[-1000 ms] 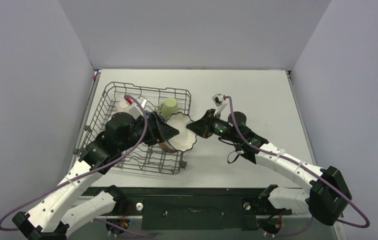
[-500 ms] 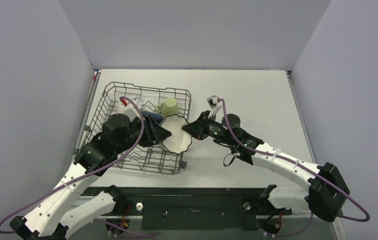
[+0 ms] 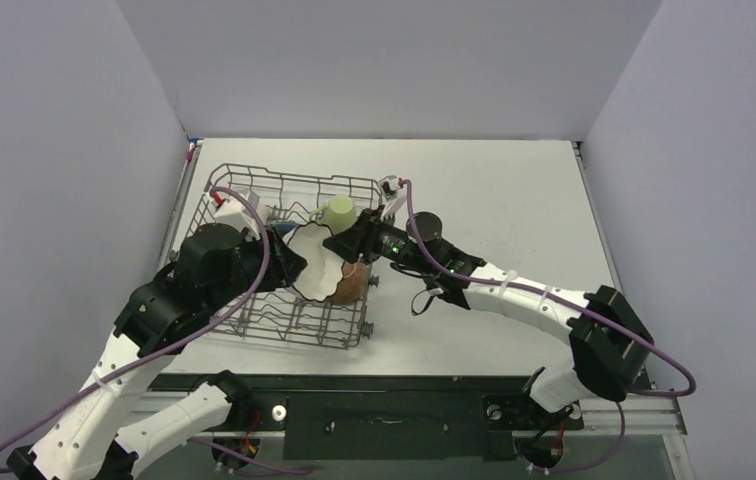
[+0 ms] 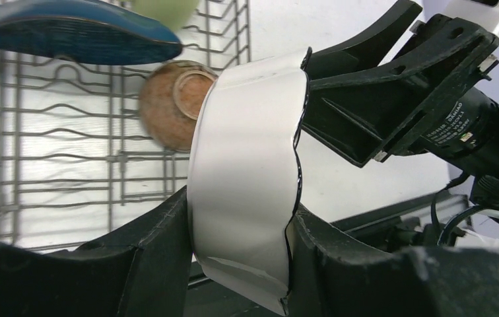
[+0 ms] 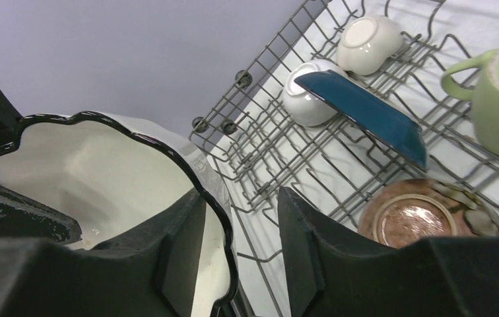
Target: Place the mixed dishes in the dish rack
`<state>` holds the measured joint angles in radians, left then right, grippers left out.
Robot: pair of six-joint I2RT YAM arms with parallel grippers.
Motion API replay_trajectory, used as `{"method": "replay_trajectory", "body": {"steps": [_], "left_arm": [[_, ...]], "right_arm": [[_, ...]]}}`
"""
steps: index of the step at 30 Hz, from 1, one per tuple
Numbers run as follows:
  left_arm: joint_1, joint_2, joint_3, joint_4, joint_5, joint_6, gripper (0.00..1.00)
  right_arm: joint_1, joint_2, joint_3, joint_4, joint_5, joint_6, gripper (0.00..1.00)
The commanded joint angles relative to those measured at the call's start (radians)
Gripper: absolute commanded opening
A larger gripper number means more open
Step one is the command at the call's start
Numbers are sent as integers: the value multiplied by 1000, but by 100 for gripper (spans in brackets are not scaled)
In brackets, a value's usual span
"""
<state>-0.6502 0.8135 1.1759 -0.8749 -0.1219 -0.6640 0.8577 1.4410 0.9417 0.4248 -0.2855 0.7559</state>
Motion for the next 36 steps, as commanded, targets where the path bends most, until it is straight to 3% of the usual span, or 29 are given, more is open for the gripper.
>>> {"method": "replay_trajectory", "body": {"steps": [1,5,12,17,23,33,36], "left_arm": [[10,-6,108,-71,-81,38,0],[13,8,144,-147,-166,62,0],[26,48,145,-248,-346,142,0],[71,58,110,-213,-343,198,0],[133,116,40,-164,-361,237,0],[362,181,-58,-63,-400,419,0],[376,218,-55,-57,-440,438,0]], "right_arm": [[6,87,110,129,1,39,45],[5,98,139,90,20,37,61],[-52,16,142,-39,-8,6,75],[-140,-70,55,-57,-33,8,77],[-160,-121,8,-85,-27,-21,77],[-187,-170,-91,-144,4,-45,75],[-203,-184,-119,-146,3,-51,75]]}}
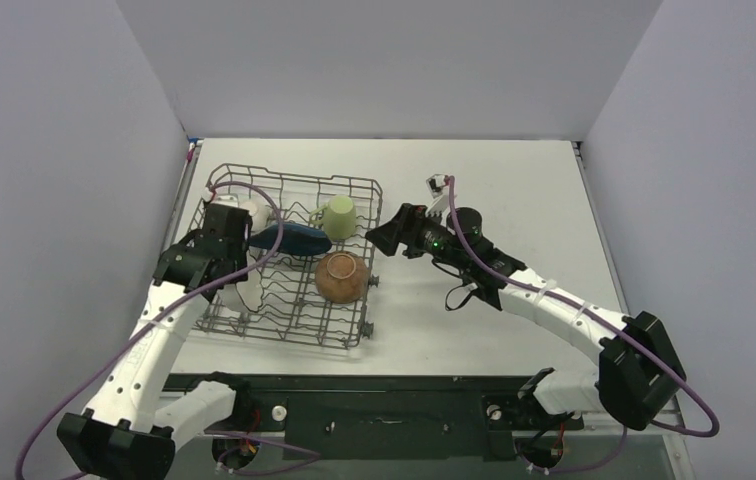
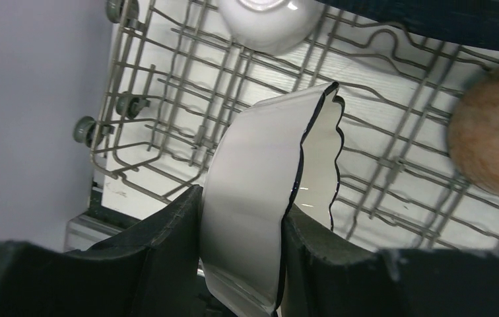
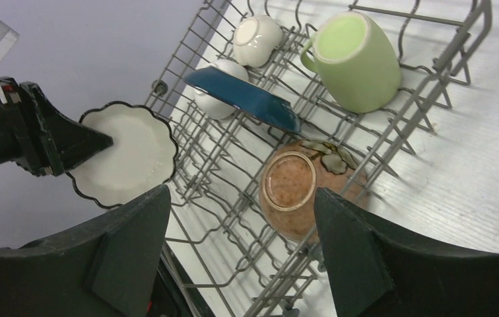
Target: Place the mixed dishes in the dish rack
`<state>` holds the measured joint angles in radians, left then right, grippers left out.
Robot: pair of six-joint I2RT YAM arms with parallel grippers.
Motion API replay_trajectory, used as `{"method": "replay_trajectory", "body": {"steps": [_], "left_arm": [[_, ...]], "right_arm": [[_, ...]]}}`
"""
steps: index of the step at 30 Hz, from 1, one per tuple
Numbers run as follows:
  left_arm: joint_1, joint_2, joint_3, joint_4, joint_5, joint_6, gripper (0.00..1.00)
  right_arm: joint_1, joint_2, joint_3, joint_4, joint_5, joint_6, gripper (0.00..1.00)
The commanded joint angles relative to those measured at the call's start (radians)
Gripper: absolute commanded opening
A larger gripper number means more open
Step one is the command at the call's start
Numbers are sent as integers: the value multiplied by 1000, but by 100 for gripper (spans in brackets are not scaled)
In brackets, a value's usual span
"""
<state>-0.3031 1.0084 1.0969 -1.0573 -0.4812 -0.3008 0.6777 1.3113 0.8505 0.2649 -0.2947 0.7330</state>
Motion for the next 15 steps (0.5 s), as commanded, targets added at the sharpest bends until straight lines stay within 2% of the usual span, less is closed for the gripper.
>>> {"method": "replay_trajectory", "body": {"steps": [1,9,15], "left_arm": [[30,49,31,124,-92,74,0],[30,173,24,134,-336,91,0],[31,240,7,150,-429,109,0]], "right_arm": [[-26,-62,-40,14,11,-28,75],[-49,-60,-56,16,-43,-33,75],[-83,-64,-75,28,-94,-41,74]]}}
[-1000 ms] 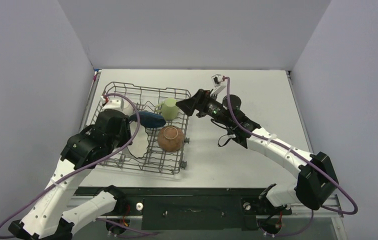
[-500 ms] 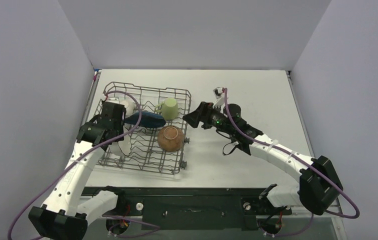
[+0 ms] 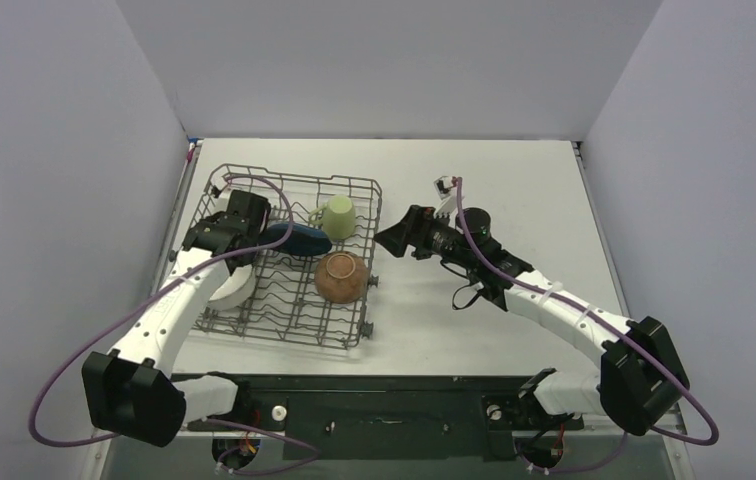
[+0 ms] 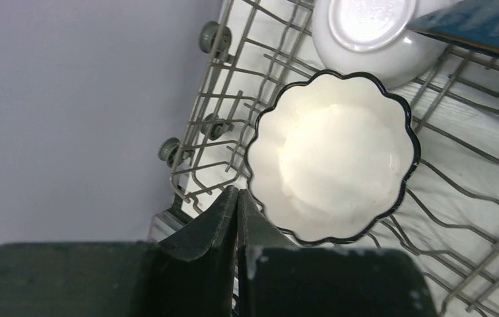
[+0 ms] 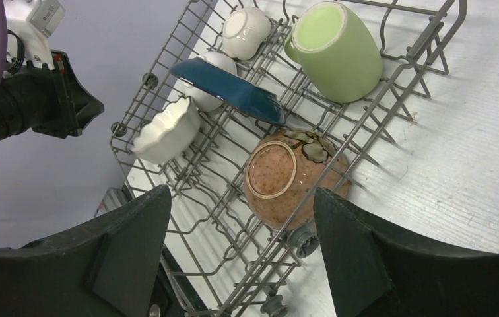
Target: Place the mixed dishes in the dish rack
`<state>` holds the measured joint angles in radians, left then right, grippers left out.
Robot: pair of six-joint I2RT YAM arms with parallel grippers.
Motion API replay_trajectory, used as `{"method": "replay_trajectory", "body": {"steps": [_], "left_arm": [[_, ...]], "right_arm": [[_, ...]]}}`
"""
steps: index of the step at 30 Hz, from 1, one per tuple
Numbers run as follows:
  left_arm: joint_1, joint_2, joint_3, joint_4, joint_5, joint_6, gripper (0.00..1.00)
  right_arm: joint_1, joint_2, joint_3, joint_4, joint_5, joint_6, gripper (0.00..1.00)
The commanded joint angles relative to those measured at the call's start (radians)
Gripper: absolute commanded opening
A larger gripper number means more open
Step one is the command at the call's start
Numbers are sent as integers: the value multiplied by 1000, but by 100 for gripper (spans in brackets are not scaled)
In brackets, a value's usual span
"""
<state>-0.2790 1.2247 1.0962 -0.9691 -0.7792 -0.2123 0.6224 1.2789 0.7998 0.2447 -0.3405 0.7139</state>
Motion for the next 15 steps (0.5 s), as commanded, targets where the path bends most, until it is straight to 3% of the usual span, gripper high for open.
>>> {"method": "replay_trajectory", "body": {"steps": [1,5,9,11,12,14,15], "left_arm": [[11,37,3,60,-128,12,0],[30,51,-6,34,-81,-35,0],[105,-19,-6,64,166,-51,0],[123,-37,-5,76,246,-50,18],[126,-34,0,69,265,-54,38],[130,-13,5,63,322,-73,54],[131,-4,3,64,358,-93,56]], "right_arm": [[-33,-33,-29,52,-54,-22,74],[-43,-32,-41,52,-70,-39,74],[-43,-14,-39,37,-80,-49,74],[-42,-5,-46,55,-85,-41,74],[-43,4,-48,66,-90,-35,74],[-43,14,-45,73,-97,-32,74],[-44,17,-45,74,-100,-32,74]]}}
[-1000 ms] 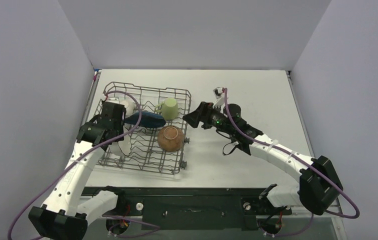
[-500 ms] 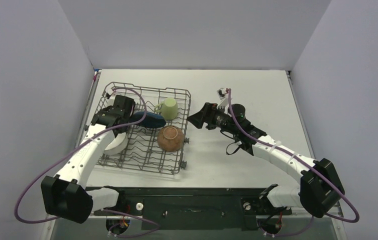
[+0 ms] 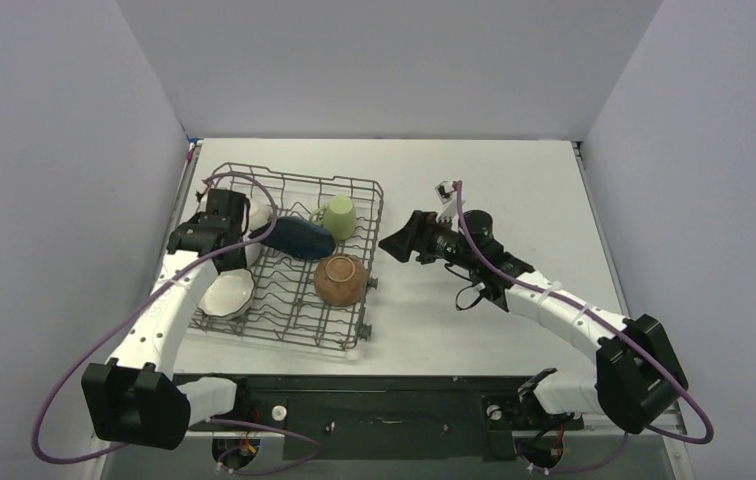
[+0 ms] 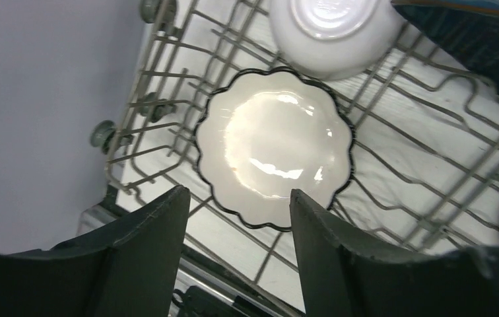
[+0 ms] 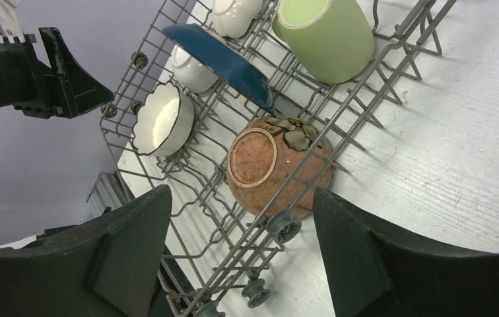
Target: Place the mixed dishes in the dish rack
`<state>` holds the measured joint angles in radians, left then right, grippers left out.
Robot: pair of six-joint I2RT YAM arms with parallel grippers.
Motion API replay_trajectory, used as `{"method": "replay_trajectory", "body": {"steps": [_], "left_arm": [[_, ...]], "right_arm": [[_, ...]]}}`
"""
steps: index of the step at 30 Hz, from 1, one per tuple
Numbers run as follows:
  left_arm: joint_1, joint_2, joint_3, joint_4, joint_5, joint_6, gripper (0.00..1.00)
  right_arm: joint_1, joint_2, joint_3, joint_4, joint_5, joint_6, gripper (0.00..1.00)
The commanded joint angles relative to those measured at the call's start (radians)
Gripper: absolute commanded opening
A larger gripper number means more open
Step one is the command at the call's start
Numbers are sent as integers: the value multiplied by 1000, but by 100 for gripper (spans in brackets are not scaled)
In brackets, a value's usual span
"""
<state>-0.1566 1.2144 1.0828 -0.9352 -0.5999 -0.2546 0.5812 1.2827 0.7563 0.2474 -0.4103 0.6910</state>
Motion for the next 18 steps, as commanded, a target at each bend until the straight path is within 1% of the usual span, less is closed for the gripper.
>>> {"method": "replay_trajectory", "body": {"steps": [1,4,6,9,11,12,15,16,18], "left_arm": [[9,26,10,35,194,-77,58],[9,66,-15,76,270,-127,62],[14,95,-42,115,292,-151,63],[39,154,-73,171,331,-171,61],[43,184,-83,190,366,-187,59],[44,192,-87,206,382,-193,55],[43,221,-111,237,393,-215,51],[44,226,-120,251,395,-217,46],[44,236,-135,268,396,-219,40]], "right_arm": [[-2,16,-2,74,-31,-9,73],[-4,17,-5,77,-34,-9,73],[-4,19,-11,79,-36,-8,73],[-4,14,-21,81,-39,-7,73],[-4,15,-26,84,-41,-5,73],[-4,16,-28,86,-42,-4,73],[-4,19,-31,92,-44,1,73],[-4,22,-30,95,-45,1,73],[-4,28,-28,97,-48,3,72]]}}
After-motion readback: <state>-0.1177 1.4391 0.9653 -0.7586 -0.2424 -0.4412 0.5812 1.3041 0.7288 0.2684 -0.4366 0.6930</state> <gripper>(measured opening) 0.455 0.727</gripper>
